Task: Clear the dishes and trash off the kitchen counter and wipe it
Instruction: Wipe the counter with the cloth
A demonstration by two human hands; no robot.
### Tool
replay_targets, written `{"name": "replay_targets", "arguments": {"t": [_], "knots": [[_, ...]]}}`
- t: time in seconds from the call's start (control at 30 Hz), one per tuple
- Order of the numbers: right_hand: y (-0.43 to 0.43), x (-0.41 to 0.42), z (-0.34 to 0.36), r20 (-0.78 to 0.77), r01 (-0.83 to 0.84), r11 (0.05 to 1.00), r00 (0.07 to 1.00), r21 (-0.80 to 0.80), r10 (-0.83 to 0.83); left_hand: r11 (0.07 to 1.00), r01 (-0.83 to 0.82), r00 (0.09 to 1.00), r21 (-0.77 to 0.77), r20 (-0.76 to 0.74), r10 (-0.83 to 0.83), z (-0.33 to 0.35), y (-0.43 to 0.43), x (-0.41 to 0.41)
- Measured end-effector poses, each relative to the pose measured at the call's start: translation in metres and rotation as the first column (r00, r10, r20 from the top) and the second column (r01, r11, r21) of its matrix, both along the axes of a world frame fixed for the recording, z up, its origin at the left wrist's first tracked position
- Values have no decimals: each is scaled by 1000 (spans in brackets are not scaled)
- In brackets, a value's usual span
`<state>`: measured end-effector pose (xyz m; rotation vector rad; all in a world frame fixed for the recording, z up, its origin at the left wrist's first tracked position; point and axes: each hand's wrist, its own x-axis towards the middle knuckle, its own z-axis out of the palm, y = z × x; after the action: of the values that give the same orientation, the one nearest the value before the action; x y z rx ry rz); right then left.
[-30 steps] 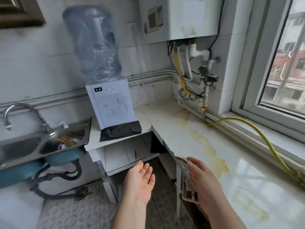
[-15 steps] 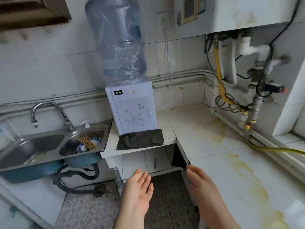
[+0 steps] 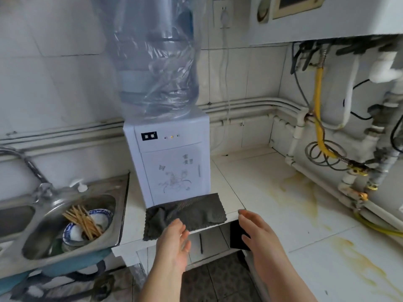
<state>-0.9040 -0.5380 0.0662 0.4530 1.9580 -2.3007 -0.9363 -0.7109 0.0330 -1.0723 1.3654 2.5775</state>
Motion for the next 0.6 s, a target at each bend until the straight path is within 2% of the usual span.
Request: {"name": "replay_targets", "arguments": {"t": [0.1, 0.27, 0.47, 0.53, 0.6], "knots": [[-23, -30, 2, 10, 26, 999, 1000, 26, -26, 991, 51, 999, -125, 5, -51, -9, -27, -52], [-32, -55, -12, 80, 83, 995, 993, 57, -88, 945, 201, 978, -256, 108, -179, -35, -42, -104], [-28, -81, -22, 77, 107, 991, 991, 78, -113, 816, 348, 932, -461, 264, -249, -76, -48, -133], [-22, -93, -29, 90, 127, 989, 987, 74, -134, 743, 390, 918, -543, 294, -266, -89, -44, -144], [-18, -103, -34, 101, 124, 990, 986, 72, -131, 709, 413, 909, -571, 298, -290, -91, -37, -149]]}}
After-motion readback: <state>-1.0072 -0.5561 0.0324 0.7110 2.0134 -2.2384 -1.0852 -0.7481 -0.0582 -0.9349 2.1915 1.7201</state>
